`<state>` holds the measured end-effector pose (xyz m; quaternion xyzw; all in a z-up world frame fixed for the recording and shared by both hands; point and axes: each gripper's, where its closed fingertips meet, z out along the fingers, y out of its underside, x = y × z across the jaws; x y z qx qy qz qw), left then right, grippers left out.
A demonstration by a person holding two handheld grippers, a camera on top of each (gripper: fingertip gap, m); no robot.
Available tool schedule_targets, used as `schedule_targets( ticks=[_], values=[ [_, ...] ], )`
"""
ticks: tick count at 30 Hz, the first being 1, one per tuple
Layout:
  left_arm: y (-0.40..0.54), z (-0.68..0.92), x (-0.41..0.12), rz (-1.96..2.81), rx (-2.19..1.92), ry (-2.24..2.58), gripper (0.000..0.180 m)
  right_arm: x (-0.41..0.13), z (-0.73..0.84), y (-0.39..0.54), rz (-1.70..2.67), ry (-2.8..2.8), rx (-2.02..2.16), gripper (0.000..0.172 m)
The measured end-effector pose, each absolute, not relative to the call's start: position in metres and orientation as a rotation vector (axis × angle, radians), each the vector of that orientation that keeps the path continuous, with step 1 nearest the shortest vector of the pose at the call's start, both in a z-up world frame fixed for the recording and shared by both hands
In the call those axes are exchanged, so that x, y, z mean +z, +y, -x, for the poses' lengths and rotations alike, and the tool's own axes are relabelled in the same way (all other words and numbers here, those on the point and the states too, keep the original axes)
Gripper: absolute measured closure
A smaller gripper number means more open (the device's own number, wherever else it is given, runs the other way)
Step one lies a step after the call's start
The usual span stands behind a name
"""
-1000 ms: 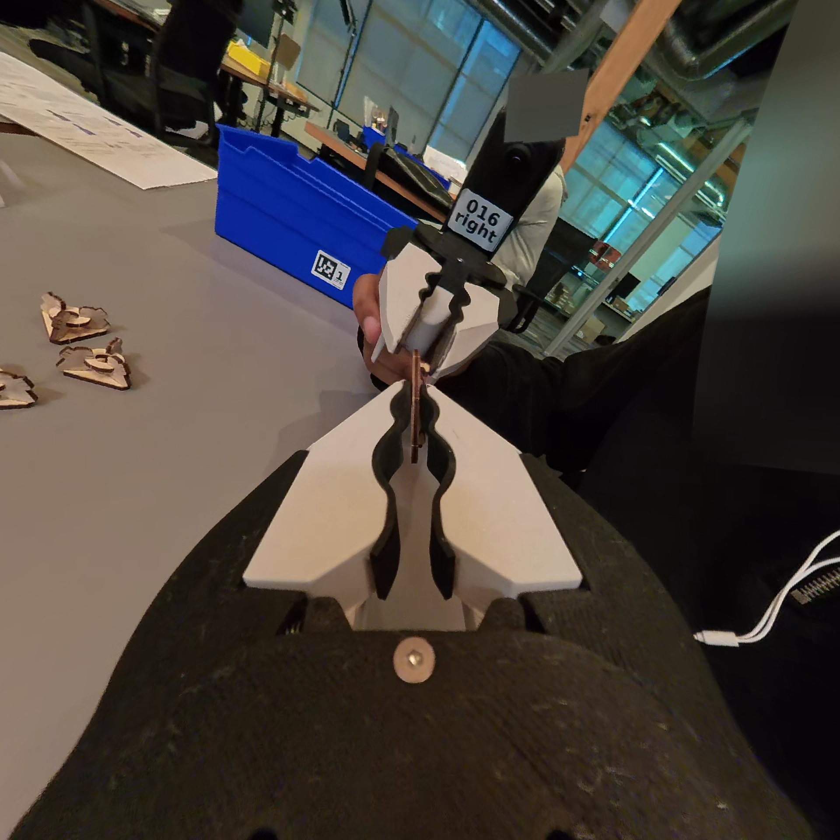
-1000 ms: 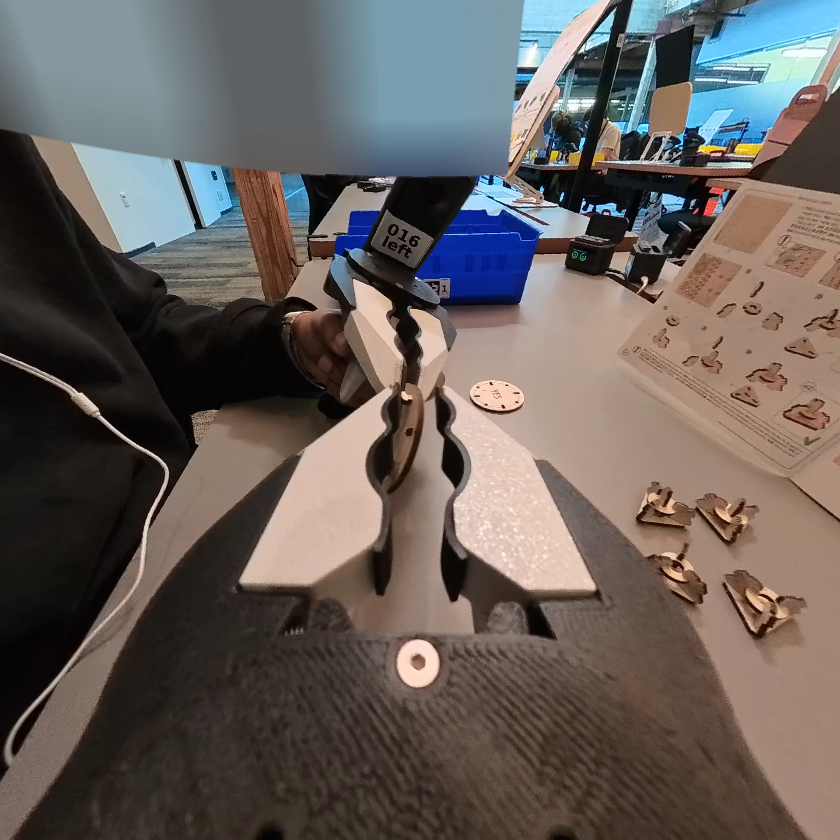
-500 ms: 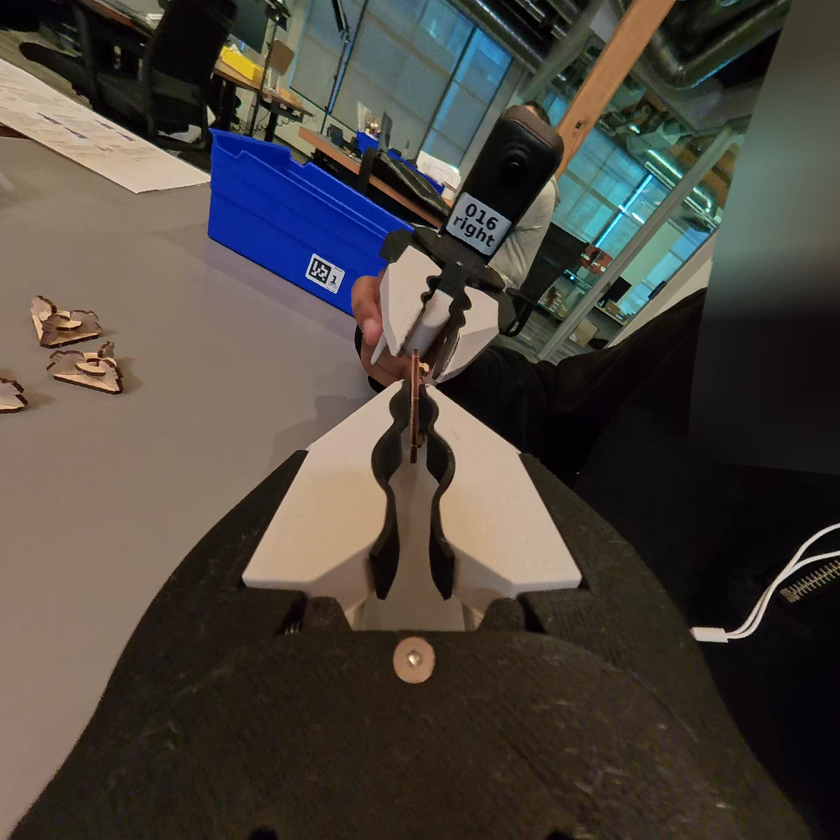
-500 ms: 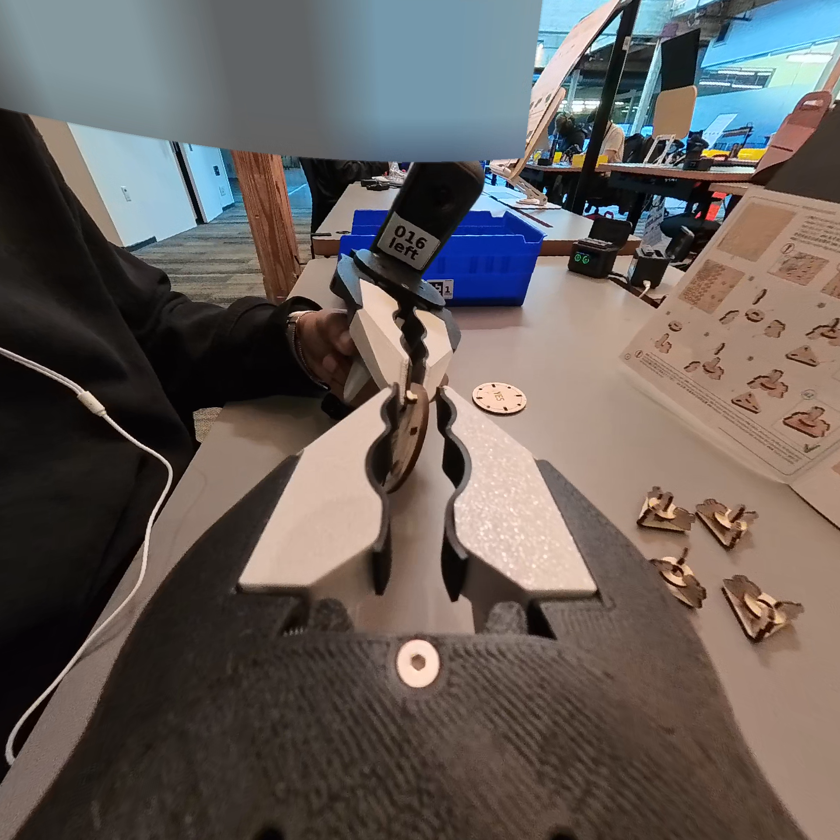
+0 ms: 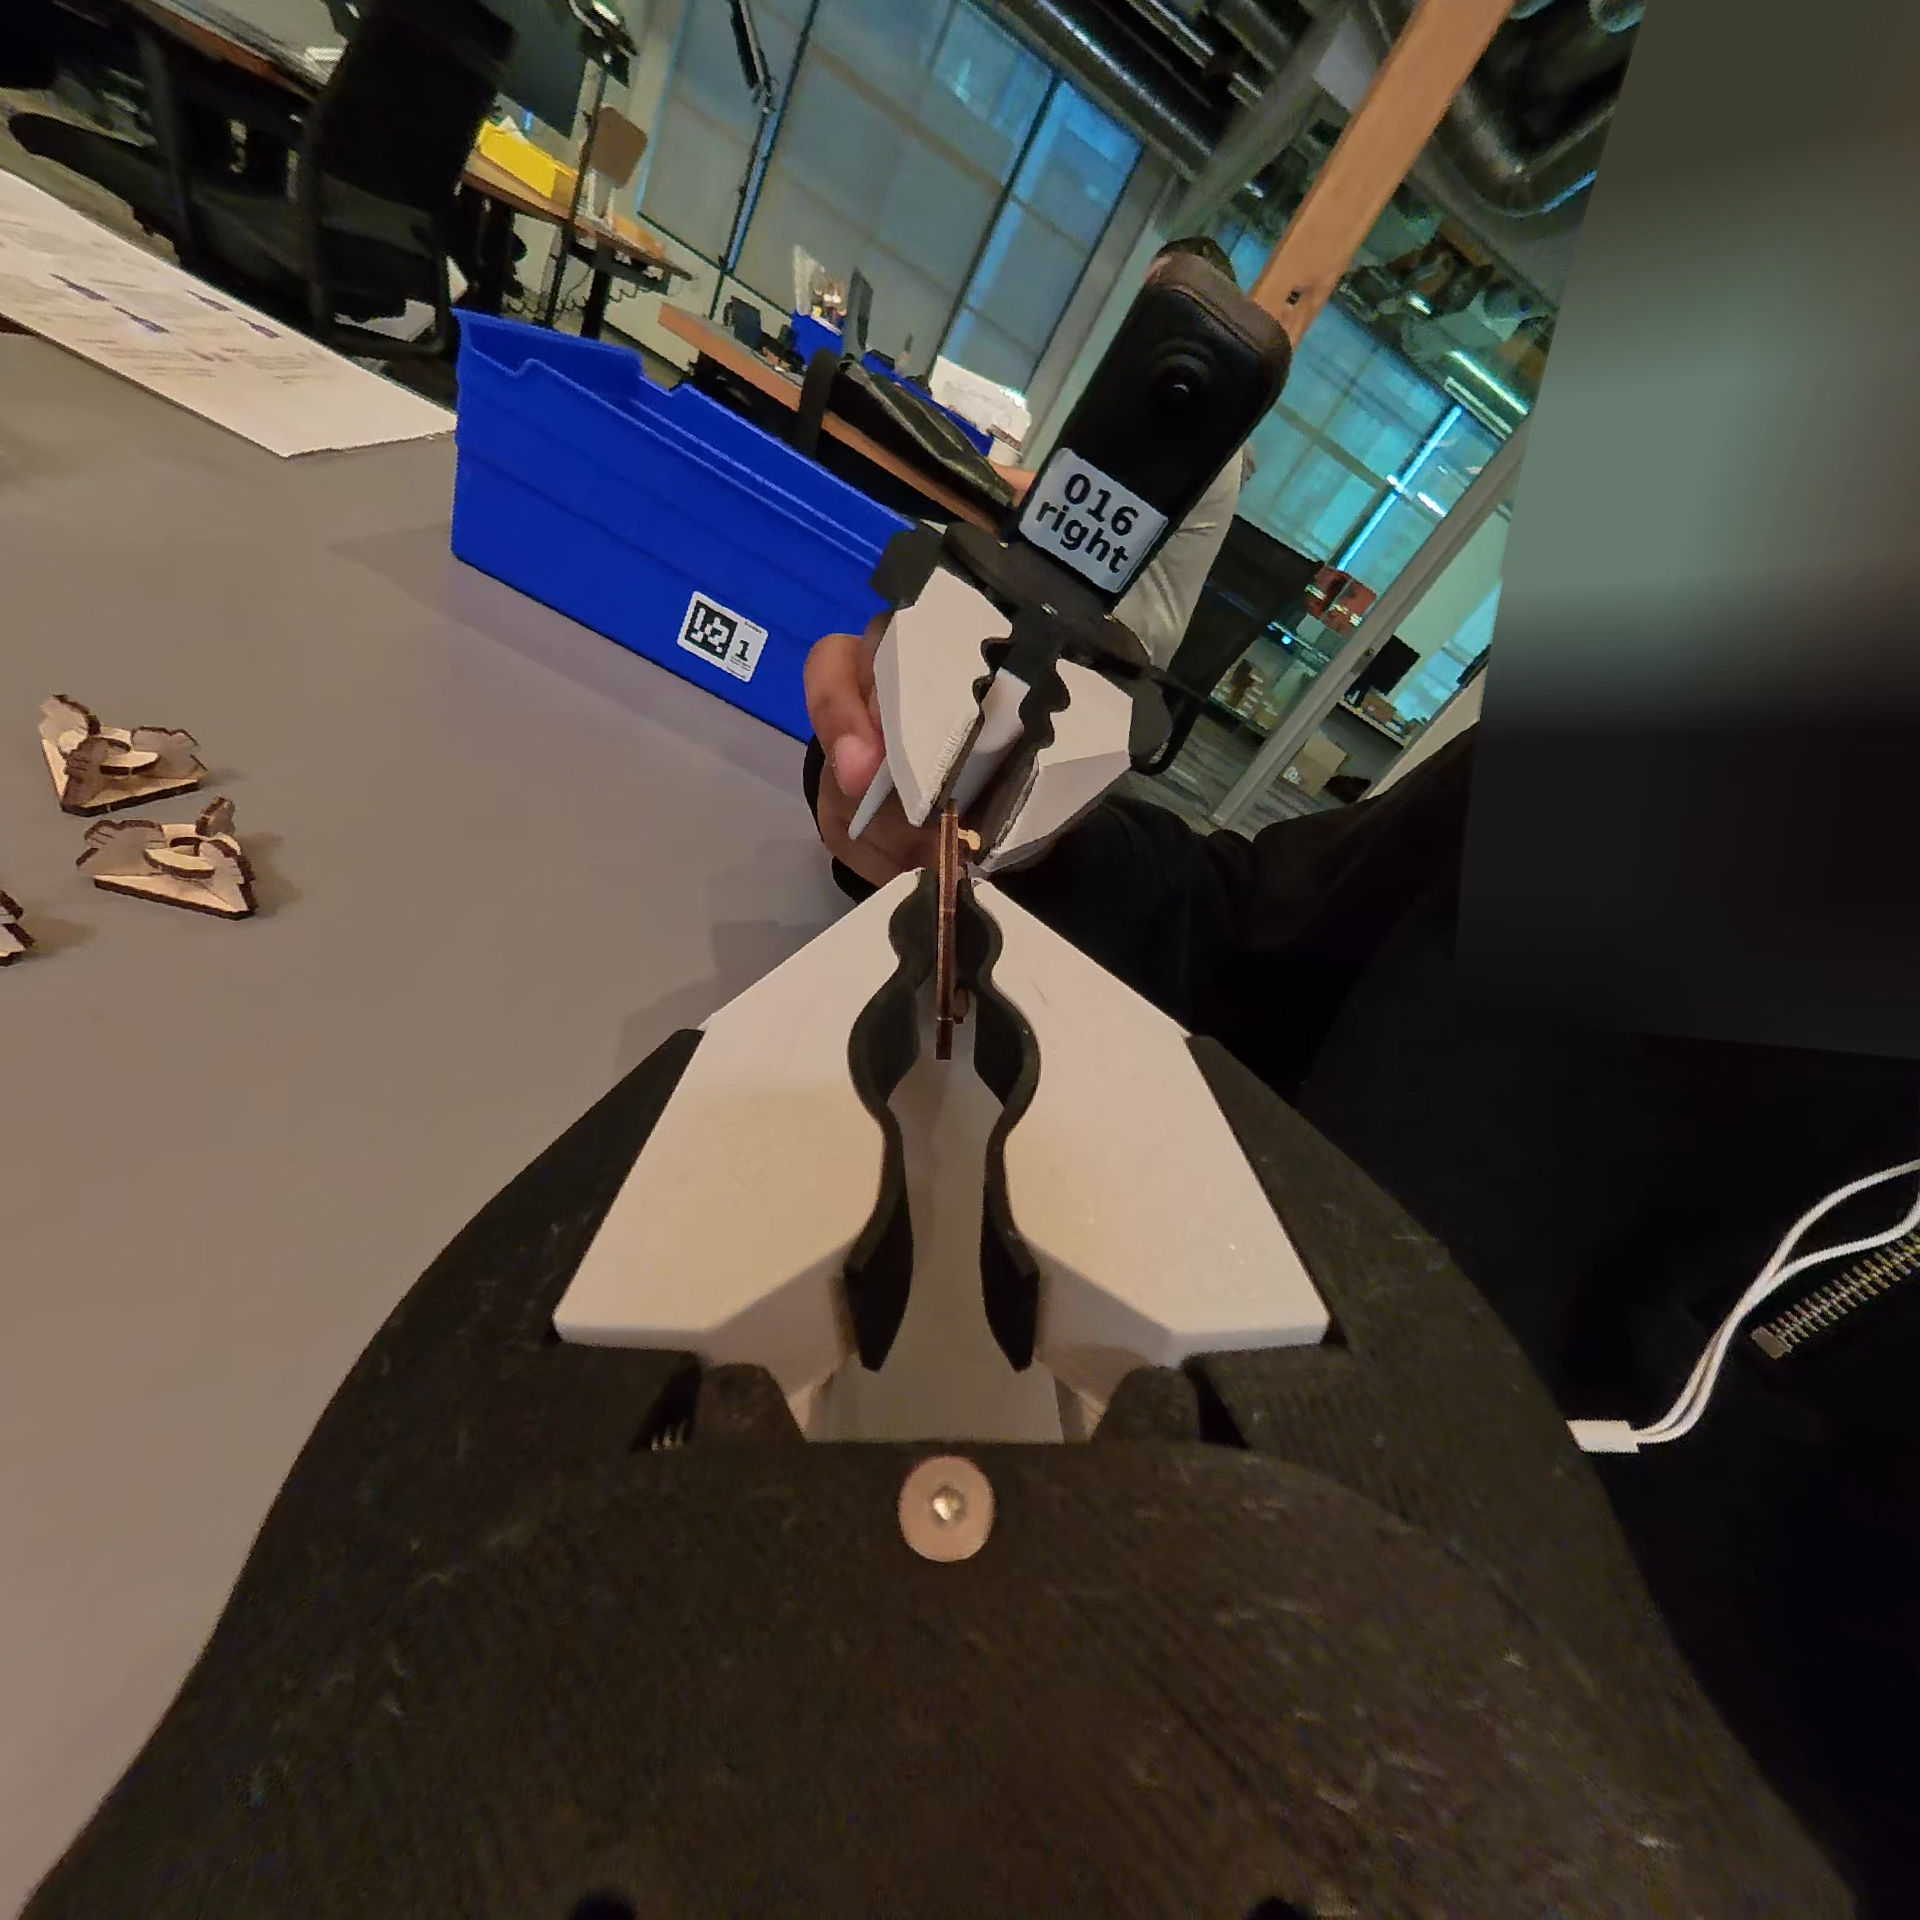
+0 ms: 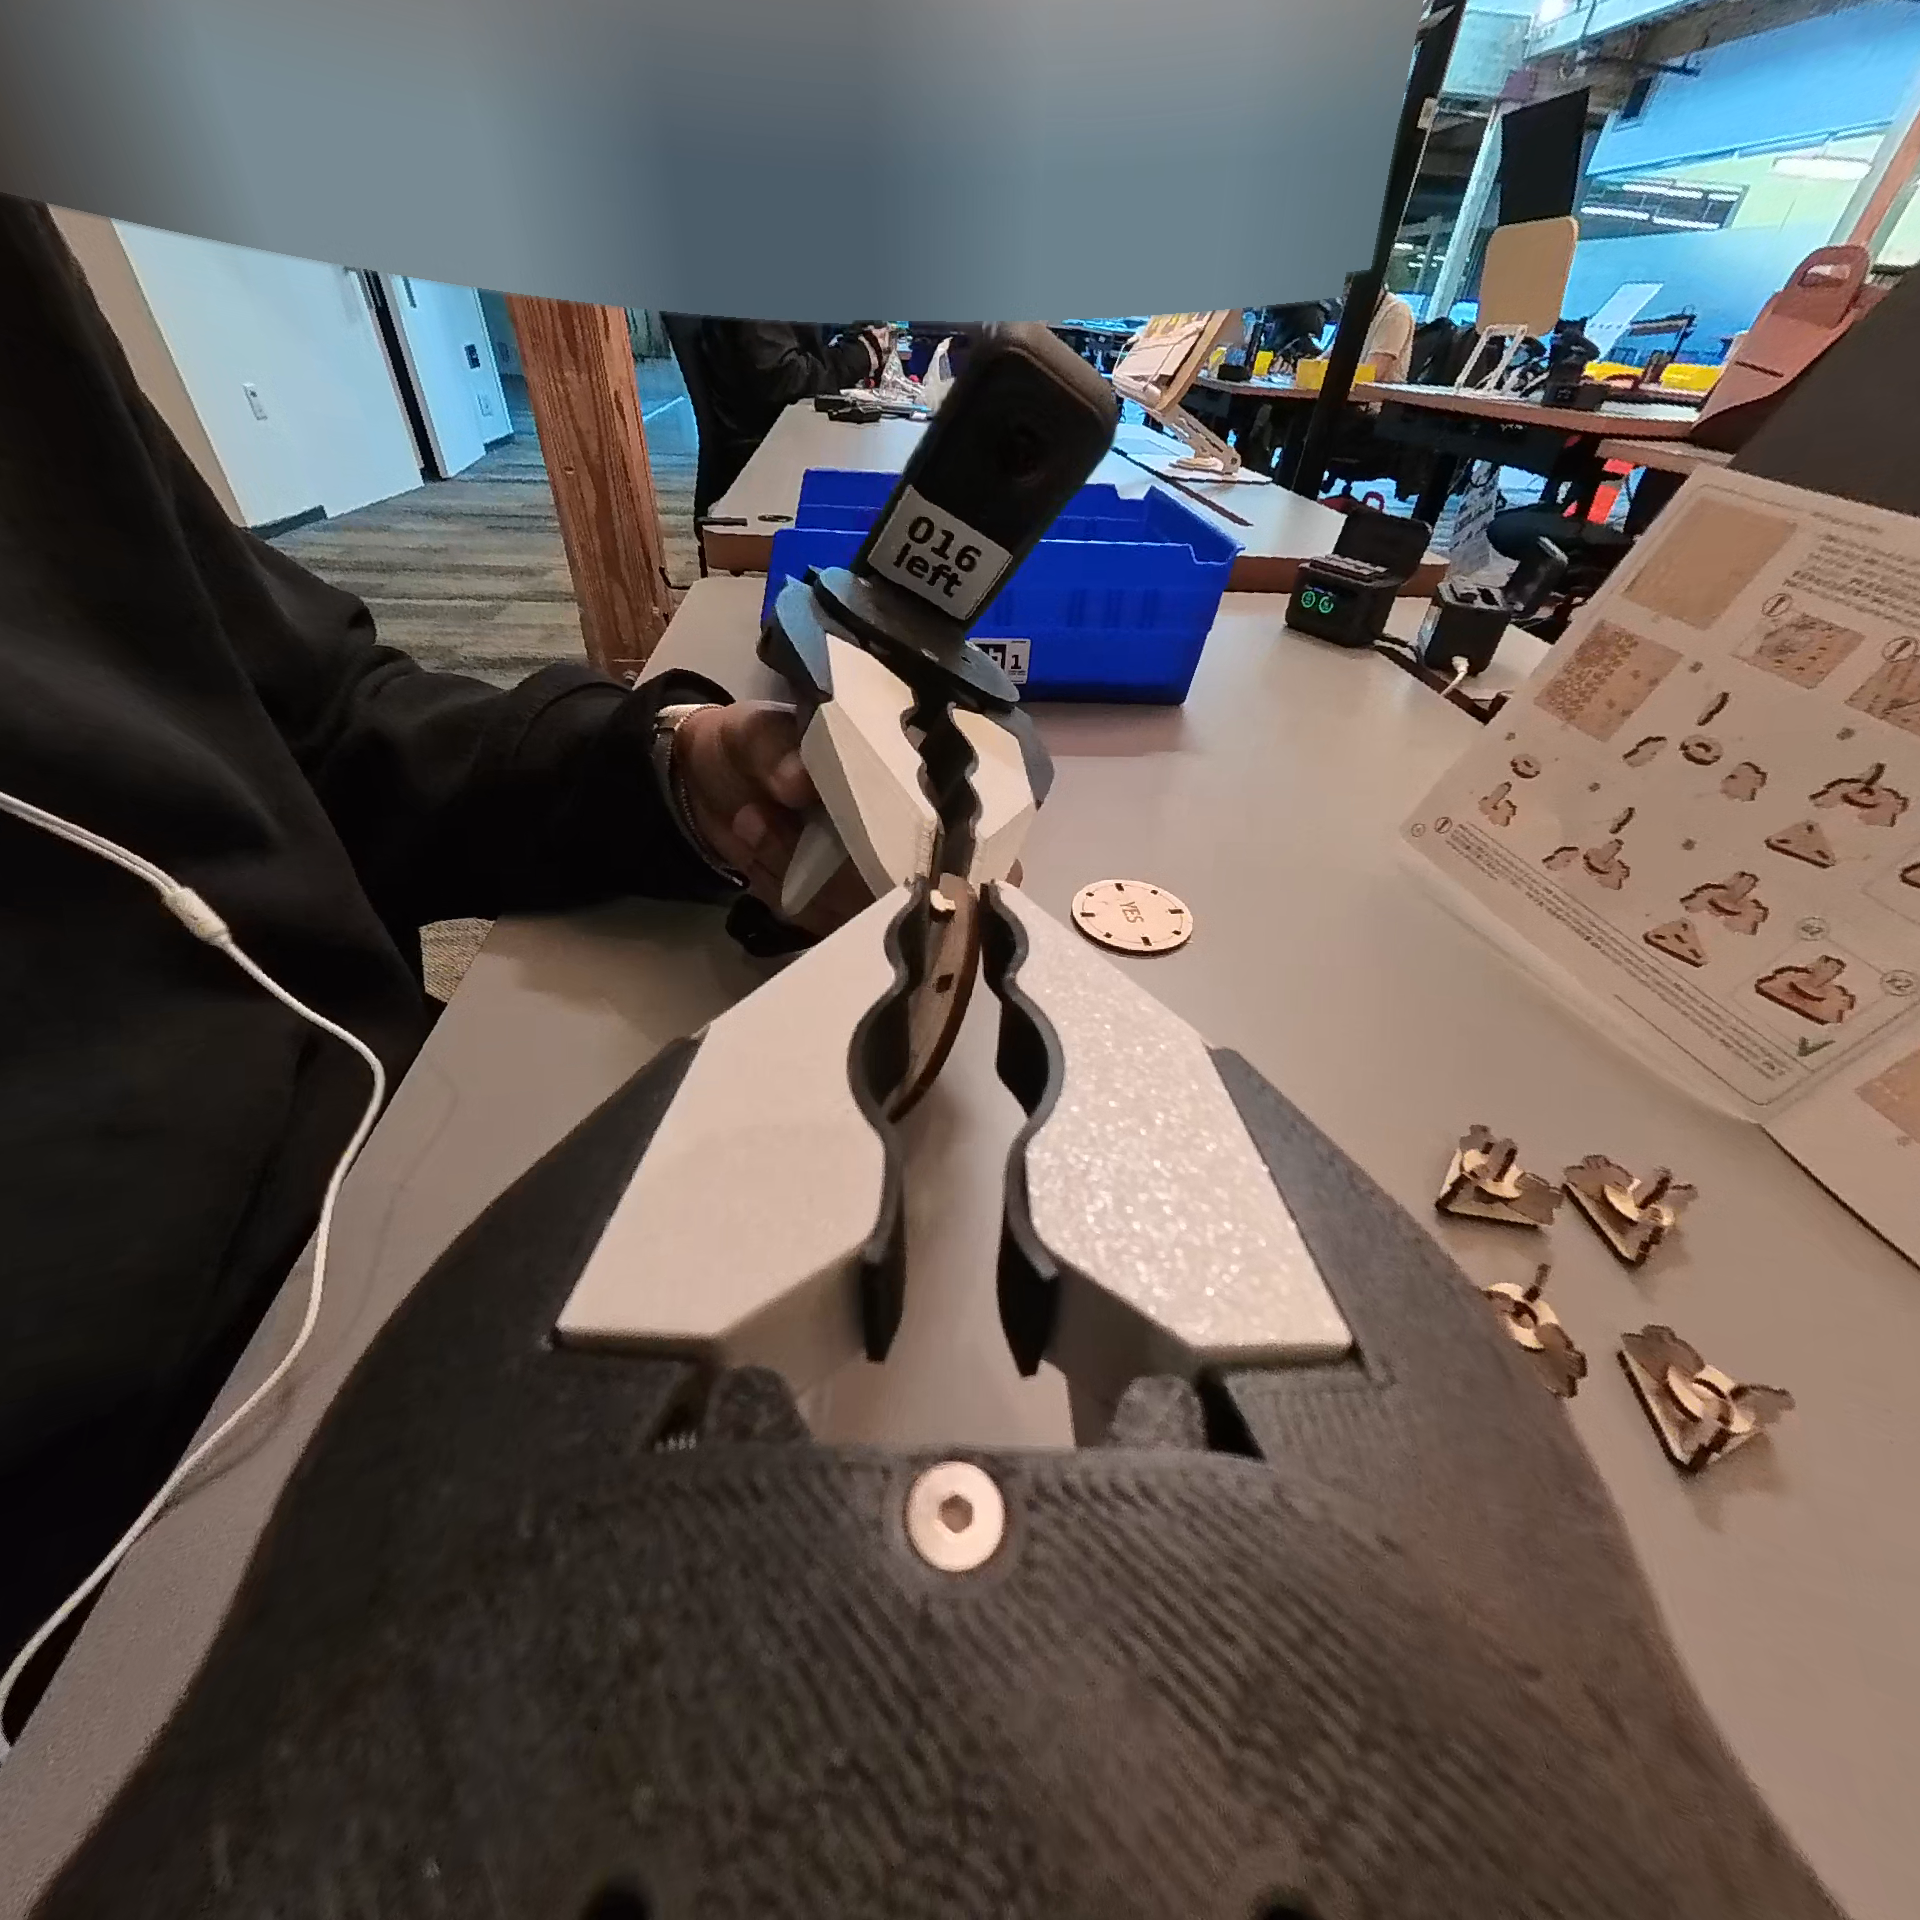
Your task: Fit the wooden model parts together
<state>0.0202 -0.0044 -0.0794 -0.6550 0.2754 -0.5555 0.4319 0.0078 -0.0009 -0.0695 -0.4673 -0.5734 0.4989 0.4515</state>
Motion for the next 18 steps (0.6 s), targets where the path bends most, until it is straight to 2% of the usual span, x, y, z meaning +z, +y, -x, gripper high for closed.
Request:
schedule_targets(
  ticks=[18],
  values=[
    [-0.013,-0.024,-0.071,1.558,-1.315,0.766,0.18,-0.062,-0.012,-0.012,1.168,-1.439,1.317,0.166]
  ],
)
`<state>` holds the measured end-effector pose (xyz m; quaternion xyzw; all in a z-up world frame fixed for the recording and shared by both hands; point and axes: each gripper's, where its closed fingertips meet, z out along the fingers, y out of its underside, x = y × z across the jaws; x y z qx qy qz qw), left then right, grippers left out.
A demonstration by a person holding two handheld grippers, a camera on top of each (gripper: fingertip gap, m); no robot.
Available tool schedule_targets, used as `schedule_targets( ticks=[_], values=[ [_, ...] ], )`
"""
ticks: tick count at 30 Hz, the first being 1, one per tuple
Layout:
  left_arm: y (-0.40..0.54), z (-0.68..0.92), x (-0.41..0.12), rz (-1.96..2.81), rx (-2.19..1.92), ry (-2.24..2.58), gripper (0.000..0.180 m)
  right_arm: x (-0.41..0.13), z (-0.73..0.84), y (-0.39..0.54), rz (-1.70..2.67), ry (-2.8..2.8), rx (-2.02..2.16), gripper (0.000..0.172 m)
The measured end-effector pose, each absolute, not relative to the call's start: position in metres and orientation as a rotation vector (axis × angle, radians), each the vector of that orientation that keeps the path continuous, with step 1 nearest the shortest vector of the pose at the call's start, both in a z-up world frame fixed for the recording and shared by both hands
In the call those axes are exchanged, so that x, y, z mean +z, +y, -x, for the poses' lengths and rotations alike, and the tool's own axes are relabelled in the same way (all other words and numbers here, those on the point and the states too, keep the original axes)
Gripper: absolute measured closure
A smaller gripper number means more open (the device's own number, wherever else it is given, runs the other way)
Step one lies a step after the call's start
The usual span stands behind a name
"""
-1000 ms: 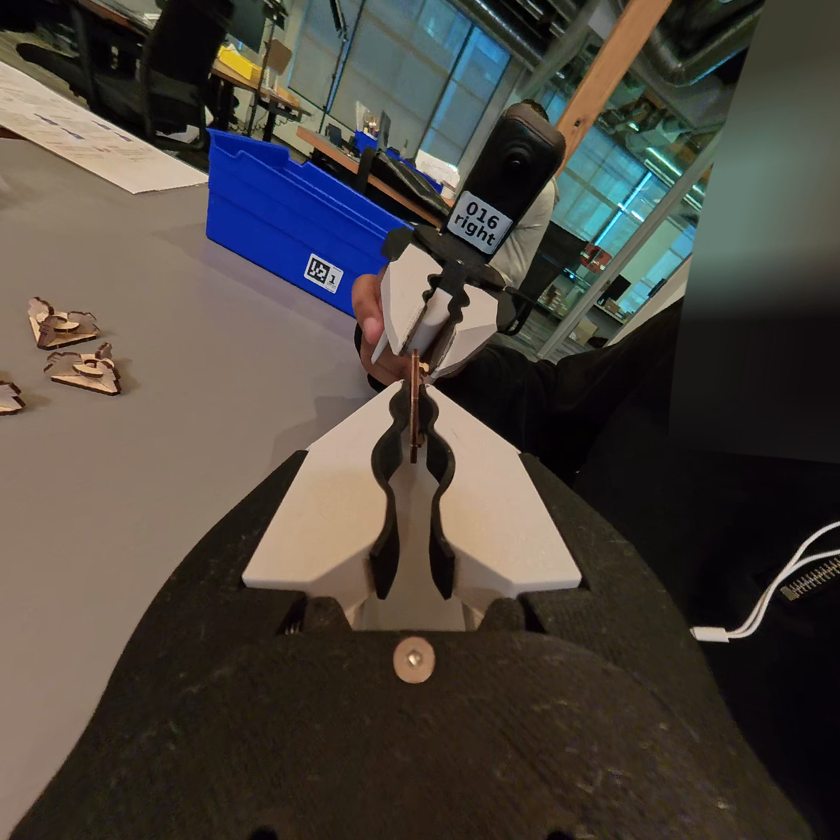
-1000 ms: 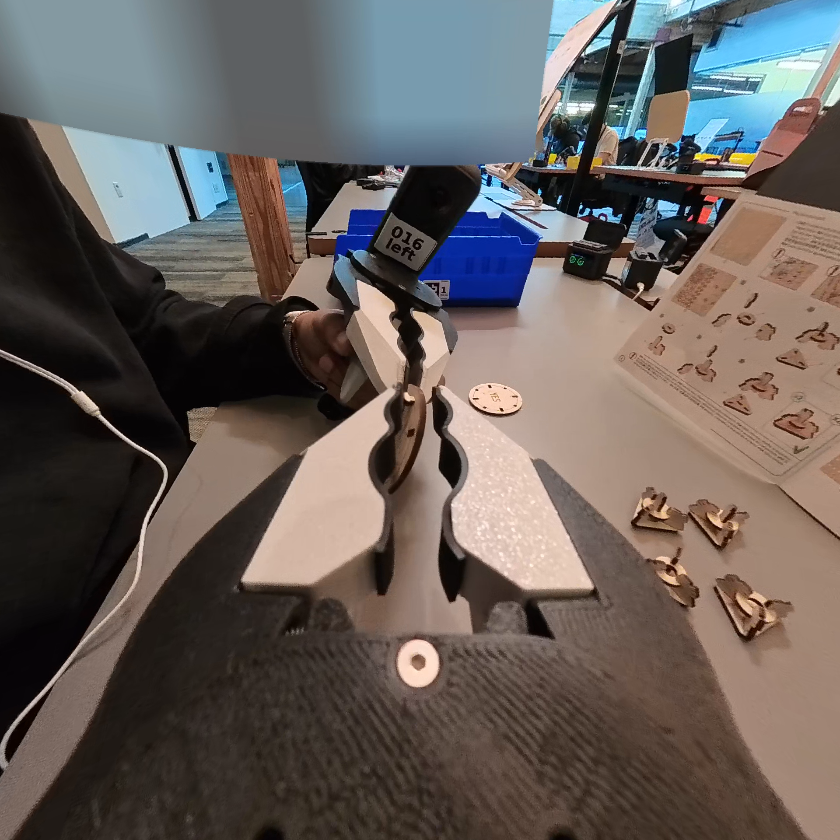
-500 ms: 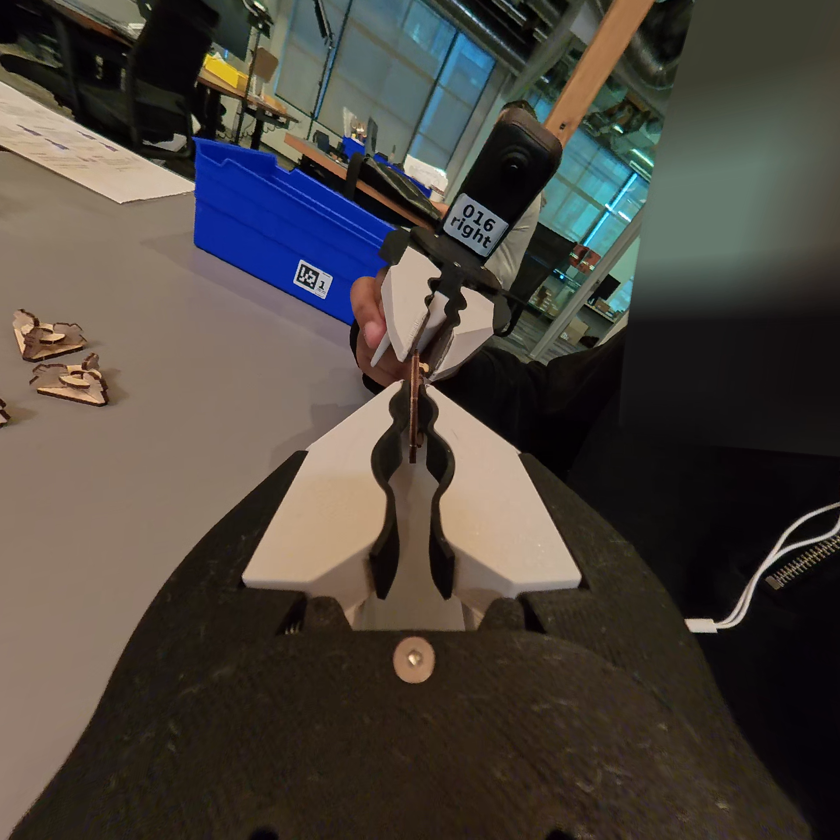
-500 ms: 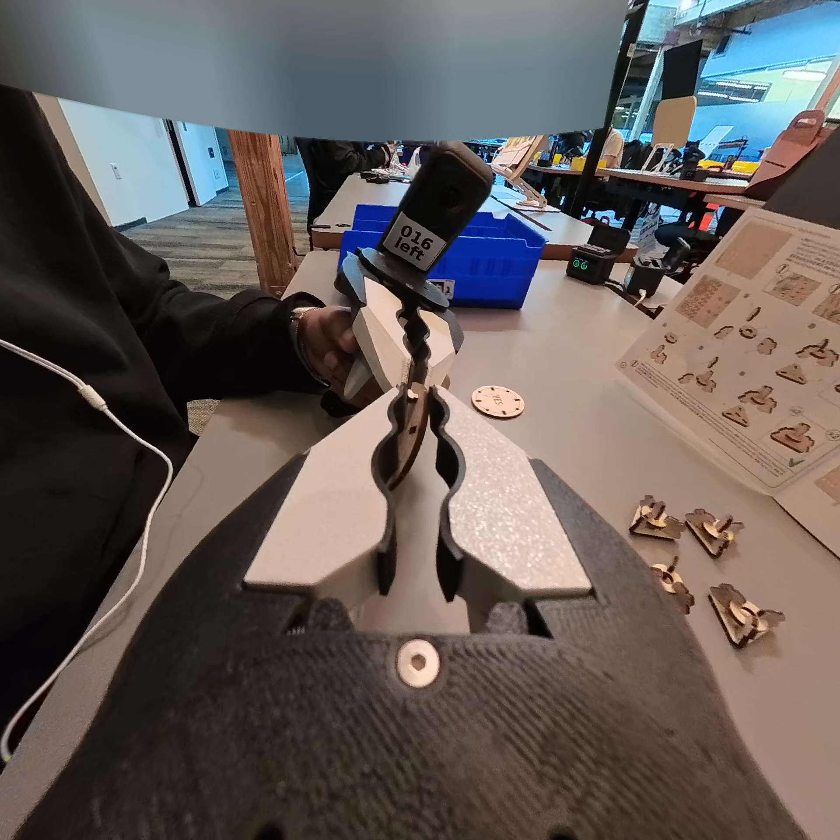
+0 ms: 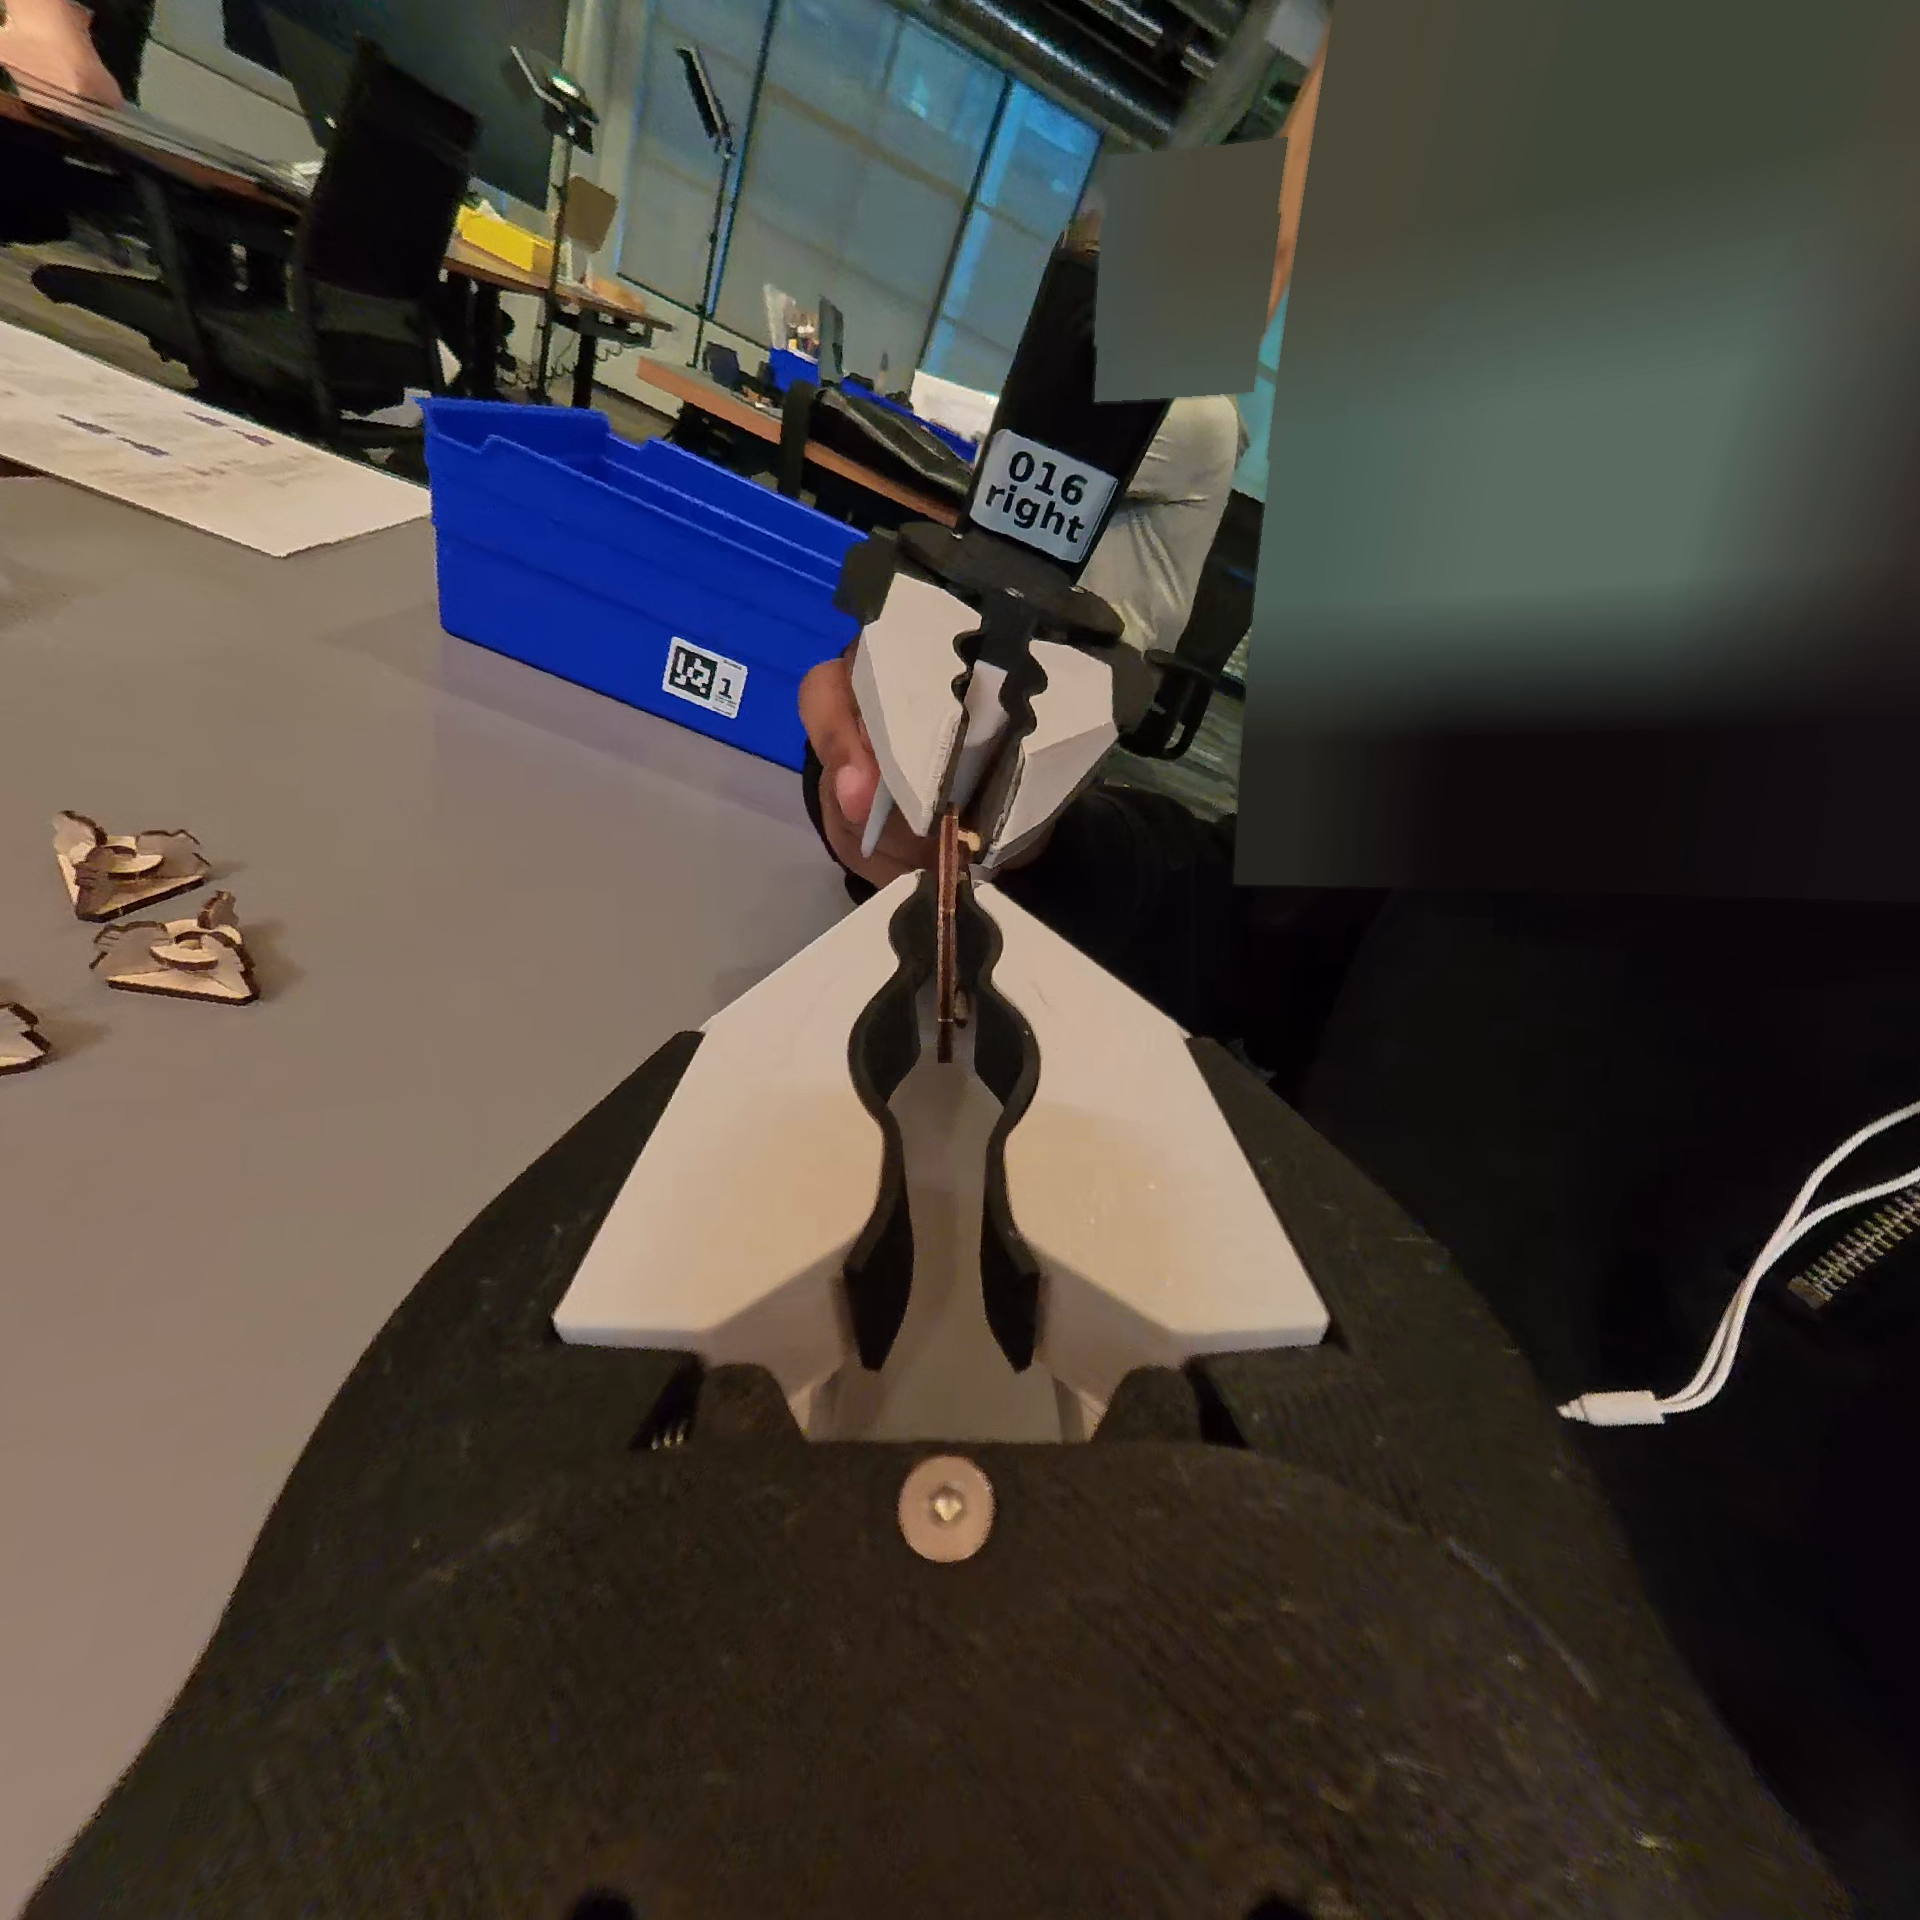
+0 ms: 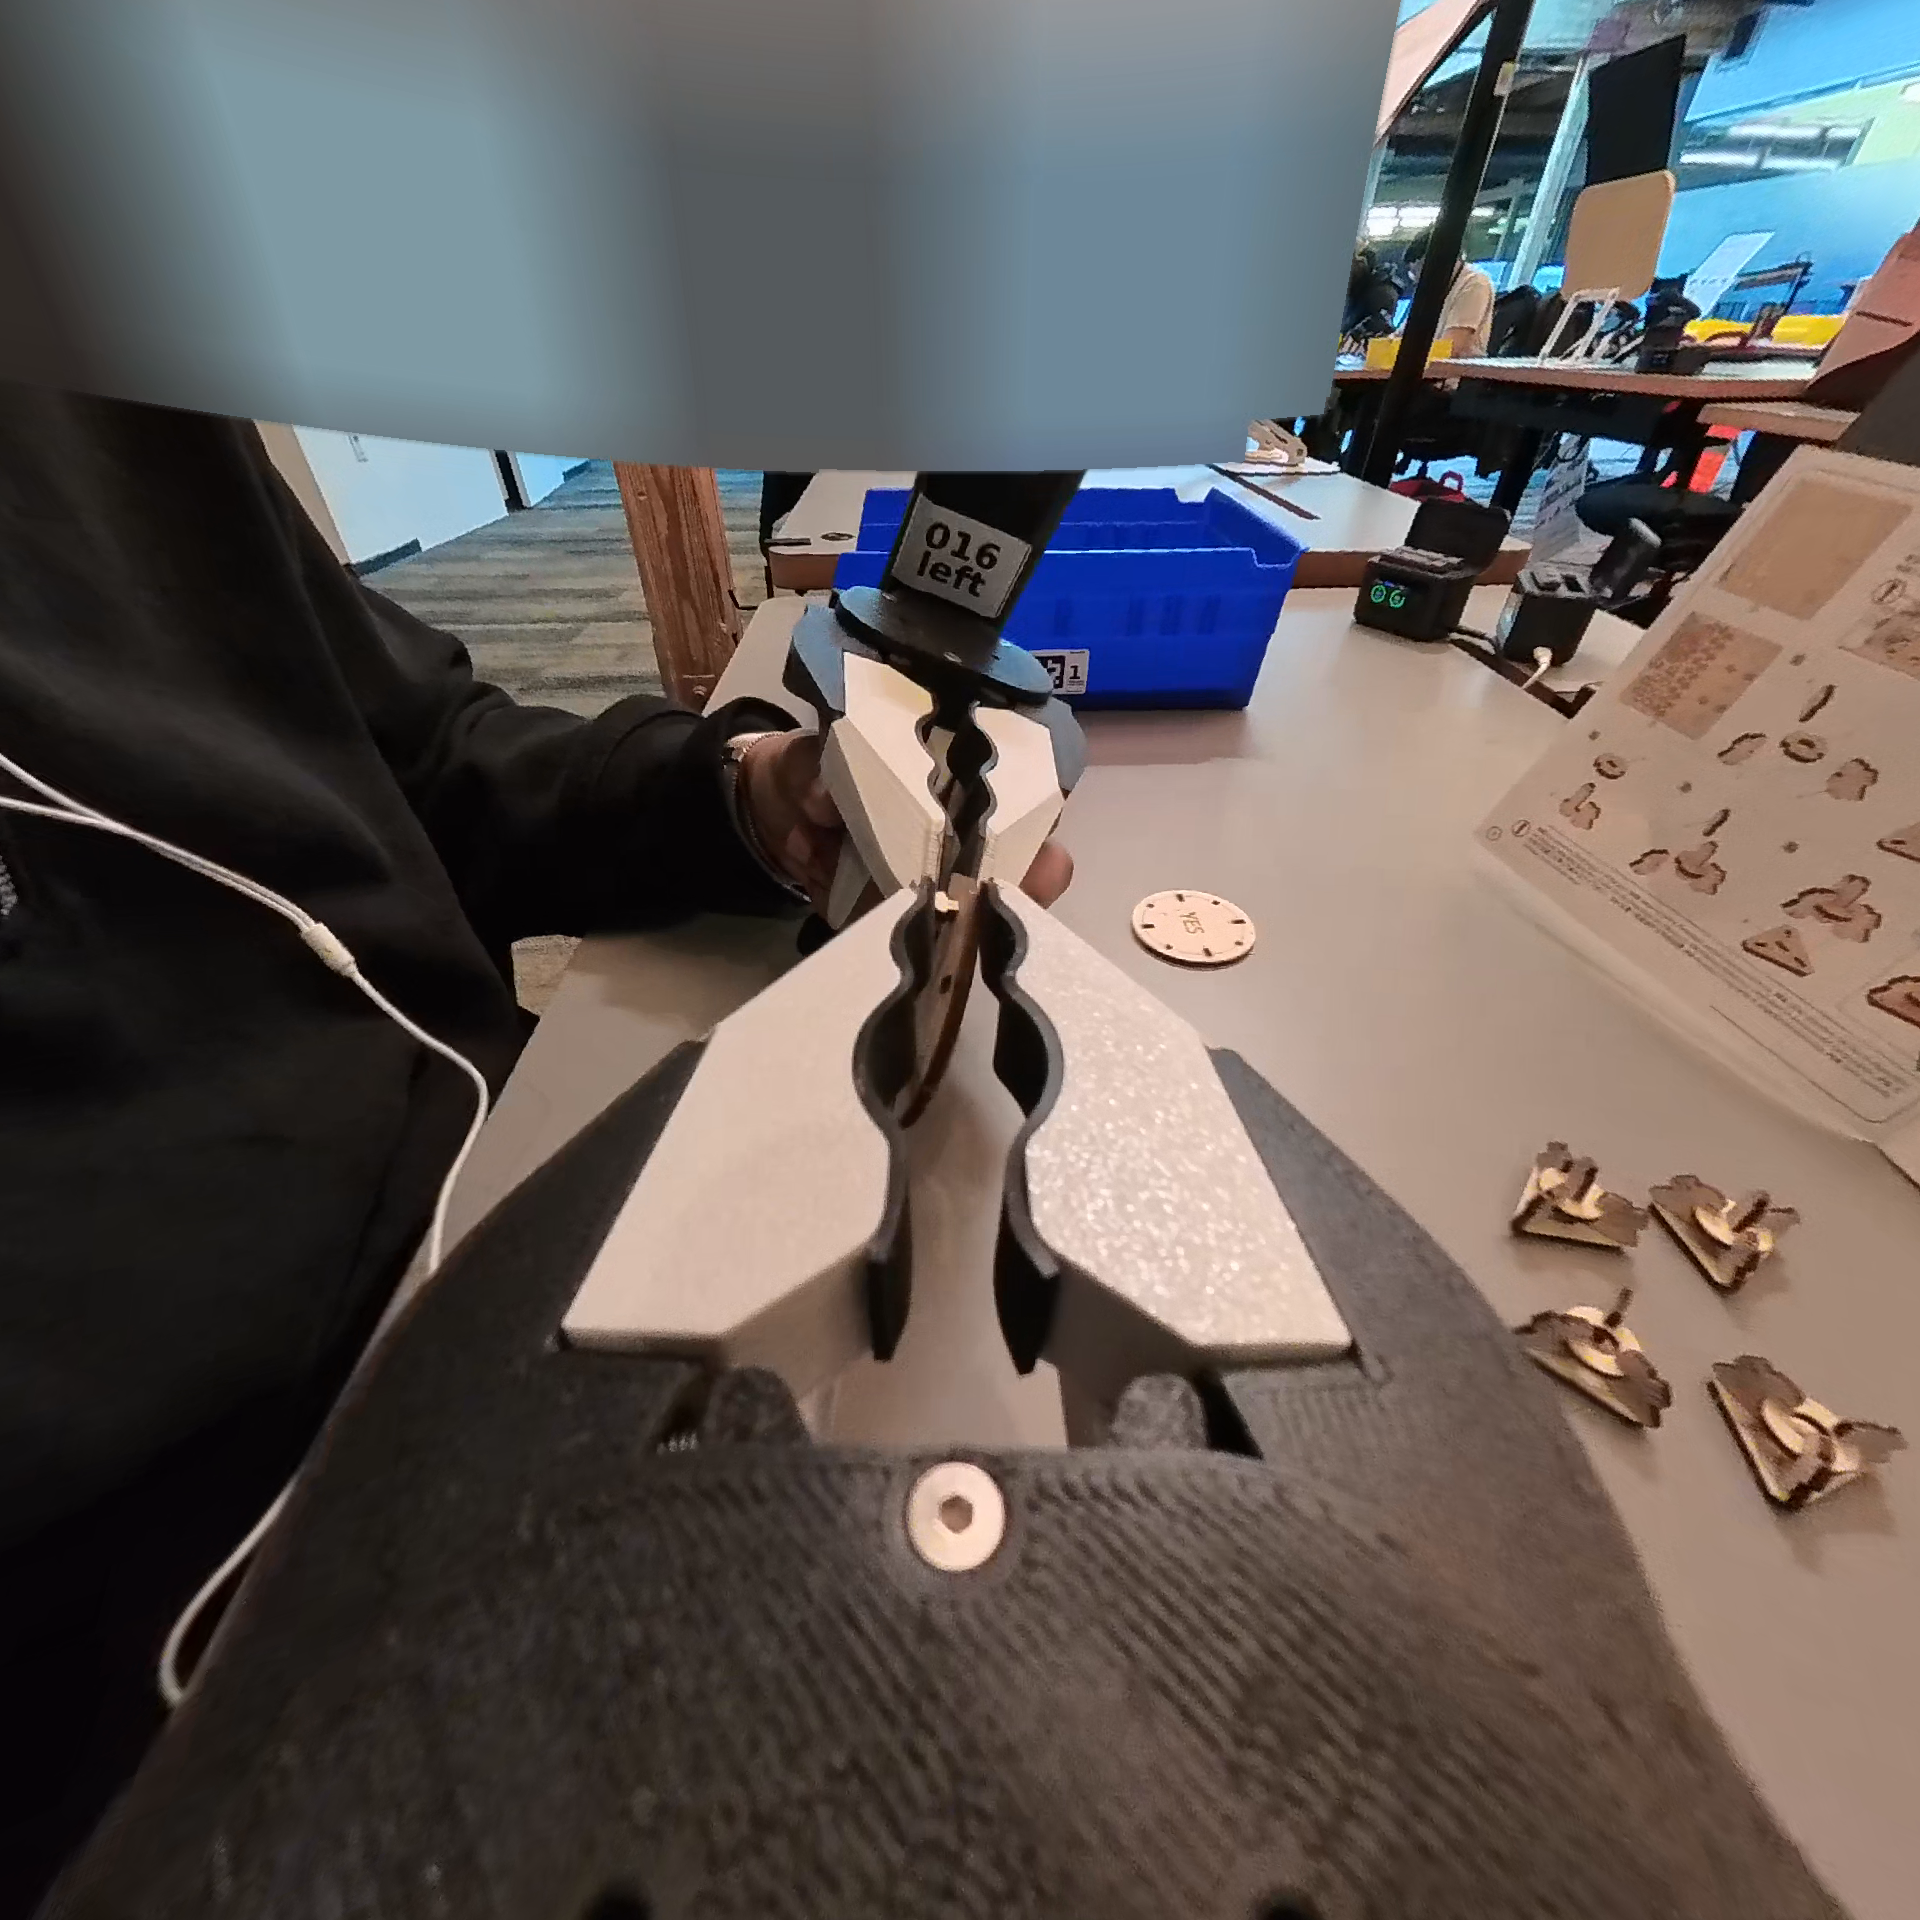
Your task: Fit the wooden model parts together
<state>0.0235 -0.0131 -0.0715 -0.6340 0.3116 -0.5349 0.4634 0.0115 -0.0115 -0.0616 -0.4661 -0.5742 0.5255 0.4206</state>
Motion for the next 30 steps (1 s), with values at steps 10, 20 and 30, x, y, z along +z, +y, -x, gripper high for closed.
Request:
schedule_targets(
  ticks=[10,20,30],
  values=[
    [-0.014,-0.024,-0.07,1.551,-1.326,0.76,0.18,-0.06,-0.012,-0.012,1.217,-1.419,1.382,0.166],
    [-0.006,-0.022,-0.078,1.619,-1.309,0.723,0.18,-0.058,-0.016,-0.002,1.183,-1.356,1.429,0.147],
    [-0.007,-0.021,-0.075,1.609,-1.361,0.699,0.18,-0.071,-0.01,-0.002,1.176,-1.429,1.254,0.163]
  ],
)
